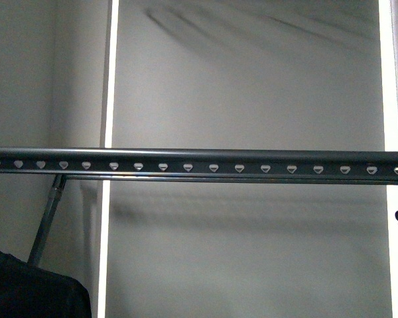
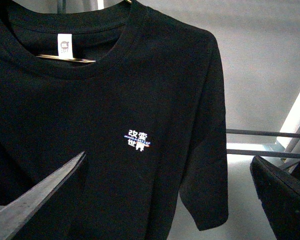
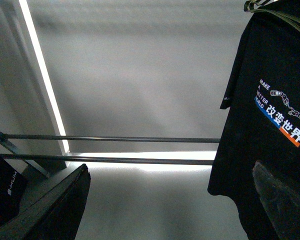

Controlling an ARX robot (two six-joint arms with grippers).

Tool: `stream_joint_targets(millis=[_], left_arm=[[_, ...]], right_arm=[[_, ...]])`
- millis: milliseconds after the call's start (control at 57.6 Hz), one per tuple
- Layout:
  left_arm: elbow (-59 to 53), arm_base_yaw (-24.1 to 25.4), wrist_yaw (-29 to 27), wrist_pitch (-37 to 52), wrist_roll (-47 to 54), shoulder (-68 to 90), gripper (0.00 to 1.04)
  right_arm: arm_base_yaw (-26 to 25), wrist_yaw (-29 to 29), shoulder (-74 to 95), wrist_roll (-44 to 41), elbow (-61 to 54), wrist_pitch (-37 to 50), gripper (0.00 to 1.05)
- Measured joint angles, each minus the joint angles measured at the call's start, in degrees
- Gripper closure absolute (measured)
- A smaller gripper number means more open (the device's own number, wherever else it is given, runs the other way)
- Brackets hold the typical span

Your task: Hang clothes on hanger

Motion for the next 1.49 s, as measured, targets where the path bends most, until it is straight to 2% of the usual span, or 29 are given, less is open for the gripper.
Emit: stream_joint_targets(millis=[312,382,417,451,521,556,625,694,781,851,1007,1319,1493], left_arm=[[0.0,0.1,0.4,-0.1,0.1,0.1,0.07],[2.2,3.3,12.3,-4.0,1.3,4.7,0.07],[3.1,3.6,13.7,-3.1,0.3,8.4,0.07],[4.2,2.9,12.4,-0.9,-1.1,11.9,0.07],[7.2,0.4,5.7,4.5,-6.0,18.7,0.07],[11.1,-1.8,-1.1,6.9,-11.9,24.3,0.07],[18.2,-4.7,-10.3,5.0,-21.8,34.1,0.07],[22.1,-6.3,-14.8,4.0,-29.3,40.4,0.07],[30.4,-8.8,-23.1,3.1,-42.8,53.7,0.07],[35.5,-9.7,-26.2,6.4,-47.1,61.3,0.07],[43.4,-9.2,-27.9,10.5,-48.7,70.8,0.07],[55.2,-6.4,-29.6,10.8,-48.6,87.2,0.07],[58.4,-6.0,-29.8,9.8,-46.9,89.8,0.35]], right_arm=[[0.0,0.0,0.0,0.0,0.0,0.0,0.07],[0.0,0.0,0.0,0.0,0.0,0.0,0.07],[0.0,-0.1,0.0,0.0,0.0,0.0,0.07],[0.0,-0.2,0.0,0.0,0.0,0.0,0.07],[0.0,0.0,0.0,0.0,0.0,0.0,0.07],[0.0,0.0,0.0,0.0,0.0,0.0,0.07],[0.0,0.0,0.0,0.0,0.0,0.0,0.07],[0.0,0.0,0.0,0.0,0.0,0.0,0.07],[0.0,0.0,0.0,0.0,0.0,0.0,0.07],[0.1,0.0,0.0,0.0,0.0,0.0,0.07],[0.0,0.0,0.0,0.0,0.0,0.0,0.07],[0.0,0.0,0.0,0.0,0.0,0.0,0.07],[0.0,0.0,0.0,0.0,0.0,0.0,0.07]])
